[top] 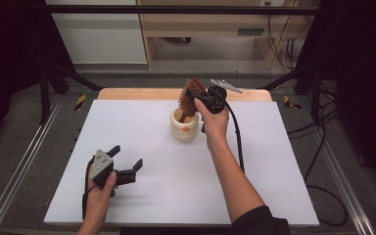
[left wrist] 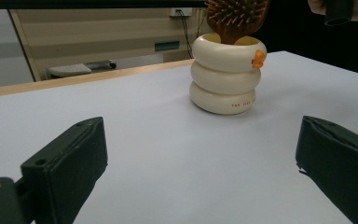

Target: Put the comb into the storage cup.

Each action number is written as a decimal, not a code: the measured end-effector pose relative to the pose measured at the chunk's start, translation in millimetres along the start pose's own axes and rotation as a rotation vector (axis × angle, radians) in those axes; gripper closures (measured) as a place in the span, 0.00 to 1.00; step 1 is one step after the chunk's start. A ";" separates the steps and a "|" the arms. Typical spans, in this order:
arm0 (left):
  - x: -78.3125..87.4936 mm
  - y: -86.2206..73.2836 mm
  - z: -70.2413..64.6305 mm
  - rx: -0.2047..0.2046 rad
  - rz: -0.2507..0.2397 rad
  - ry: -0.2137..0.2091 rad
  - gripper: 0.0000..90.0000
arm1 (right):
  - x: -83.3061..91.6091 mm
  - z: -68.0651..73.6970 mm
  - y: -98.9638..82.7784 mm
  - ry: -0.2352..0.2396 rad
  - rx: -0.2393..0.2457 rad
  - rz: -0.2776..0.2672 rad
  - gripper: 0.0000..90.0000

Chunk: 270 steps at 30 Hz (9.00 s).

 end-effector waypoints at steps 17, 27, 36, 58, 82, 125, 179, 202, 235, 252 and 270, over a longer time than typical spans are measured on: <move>-0.1 0.1 -0.1 -0.001 -0.001 -0.004 0.02 | -0.2 -3.4 -0.5 0.000 -0.015 0.001 0.53; -0.2 0.0 0.0 0.000 0.000 -0.004 0.02 | 0.3 -6.6 -1.0 -0.002 -0.024 0.005 0.53; -0.2 0.0 0.2 -0.001 0.001 -0.003 0.02 | 0.4 -8.9 -1.5 -0.004 -0.037 0.008 0.52; -0.7 -0.1 0.2 -0.001 0.002 -0.006 0.02 | 2.2 -17.6 -4.0 -0.021 -0.056 0.016 0.49; -1.5 -0.4 -0.2 -0.003 0.006 -0.005 0.02 | 4.9 -23.0 -5.7 -0.026 -0.039 0.037 0.42; 1.3 -0.3 4.1 0.005 0.002 0.007 0.02 | 16.3 -11.2 -1.3 -0.053 0.081 0.062 0.14; 1.9 -0.3 4.3 0.002 -0.003 0.011 0.02 | 48.8 -25.1 15.7 -0.088 0.163 -0.009 0.10; 9.5 1.4 11.7 0.019 -0.030 0.040 0.02 | 65.4 -28.0 23.6 -0.105 0.227 -0.051 0.08; 52.1 4.1 35.0 0.043 -0.080 0.112 0.02 | 106.2 -54.3 39.7 -0.048 0.228 -0.100 0.07; 68.5 0.6 27.0 0.050 -0.086 0.093 0.02 | 136.3 -83.7 32.8 -0.082 0.271 -0.158 0.05; 66.7 -0.4 25.6 0.037 -0.078 0.084 0.01 | 166.3 -104.6 24.9 -0.096 0.278 -0.175 0.03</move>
Point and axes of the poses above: each handheld gripper's, and its own axes: x roughly backward along the jaws, y roughly out of its top, z roughly to its left, the point moved 2 cm from there along -x, roughly forward along the jaws, and after that the axes turned 13 degrees about -y, right-handed, at the moved point
